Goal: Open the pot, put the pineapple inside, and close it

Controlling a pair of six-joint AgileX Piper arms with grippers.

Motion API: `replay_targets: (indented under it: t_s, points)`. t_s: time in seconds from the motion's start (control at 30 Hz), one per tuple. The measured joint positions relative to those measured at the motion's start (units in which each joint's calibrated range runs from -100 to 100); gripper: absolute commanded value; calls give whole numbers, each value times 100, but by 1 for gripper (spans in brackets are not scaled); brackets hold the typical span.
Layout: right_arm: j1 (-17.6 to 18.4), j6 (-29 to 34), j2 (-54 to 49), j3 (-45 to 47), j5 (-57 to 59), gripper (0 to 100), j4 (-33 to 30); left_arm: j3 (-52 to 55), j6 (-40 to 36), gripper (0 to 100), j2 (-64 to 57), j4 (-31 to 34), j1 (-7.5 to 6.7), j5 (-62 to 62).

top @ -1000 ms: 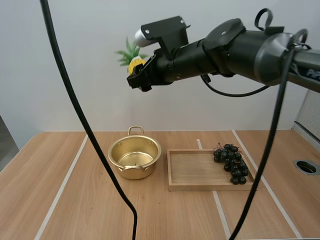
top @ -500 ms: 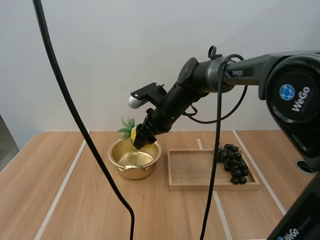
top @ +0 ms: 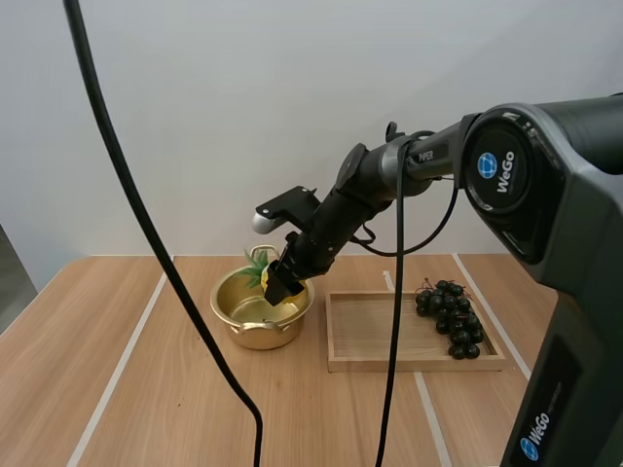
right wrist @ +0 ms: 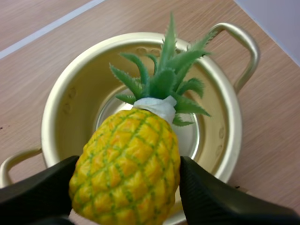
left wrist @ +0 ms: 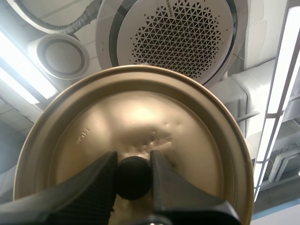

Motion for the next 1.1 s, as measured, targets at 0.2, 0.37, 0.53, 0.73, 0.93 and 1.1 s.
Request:
replay_targets:
  t_s: [0.2,0.37,0.53,0.73,0.93,1.1]
  points:
    - [42,-136,210,0,-187,0,146,0,0,0,0,0,0,0]
    - [77,-155,487,0,-222,0,155,0,0,0,0,0,0,0]
    - [84,-164,611,-17,-268,0,155,0,0,0,0,0,0,0]
    - [84,-164,639,-61,-325,0,155,0,0,0,0,0,0,0]
    - [84,-82,674,-73,-341,0,-68,0,0,0,0,0,0,0]
    - [106,41,674,-103,-324,0,-359,0,0,0,0,0,0,0]
